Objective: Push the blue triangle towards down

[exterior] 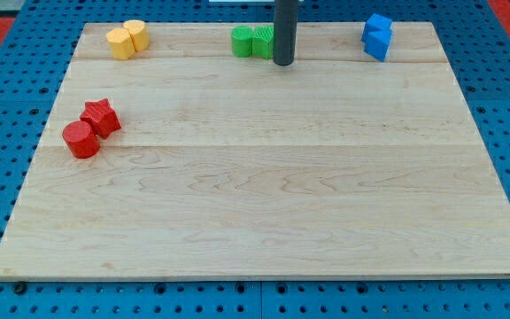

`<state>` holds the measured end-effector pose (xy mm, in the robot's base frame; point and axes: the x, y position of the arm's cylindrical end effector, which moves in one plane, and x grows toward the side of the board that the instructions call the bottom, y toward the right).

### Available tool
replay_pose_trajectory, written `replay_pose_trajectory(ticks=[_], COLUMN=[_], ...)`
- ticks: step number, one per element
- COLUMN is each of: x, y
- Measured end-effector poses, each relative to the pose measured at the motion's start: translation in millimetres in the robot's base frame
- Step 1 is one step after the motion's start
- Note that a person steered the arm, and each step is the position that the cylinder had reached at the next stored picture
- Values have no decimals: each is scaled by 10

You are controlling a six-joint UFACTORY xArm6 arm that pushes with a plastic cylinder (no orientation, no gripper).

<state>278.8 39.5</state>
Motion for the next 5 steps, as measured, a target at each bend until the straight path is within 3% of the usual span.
replay_pose_trajectory(ticks=[5], x=[237], y=[154])
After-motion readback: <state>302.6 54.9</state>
